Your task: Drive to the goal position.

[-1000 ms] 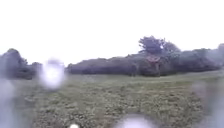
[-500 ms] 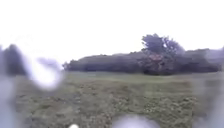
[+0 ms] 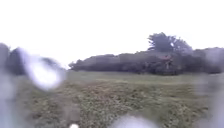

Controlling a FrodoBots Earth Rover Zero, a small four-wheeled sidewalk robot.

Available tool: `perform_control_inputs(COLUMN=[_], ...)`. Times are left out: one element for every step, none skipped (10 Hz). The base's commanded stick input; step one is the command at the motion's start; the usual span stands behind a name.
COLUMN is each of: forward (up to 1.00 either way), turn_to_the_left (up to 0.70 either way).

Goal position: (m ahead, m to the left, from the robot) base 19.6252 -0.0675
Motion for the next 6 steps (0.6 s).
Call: perform_control_inputs(forward=[0.0,0.0,0.0,0.0,0.0,0.0], turn_to_the_left=[0.85,0.85,0.85,0.85,0.85,0.85])
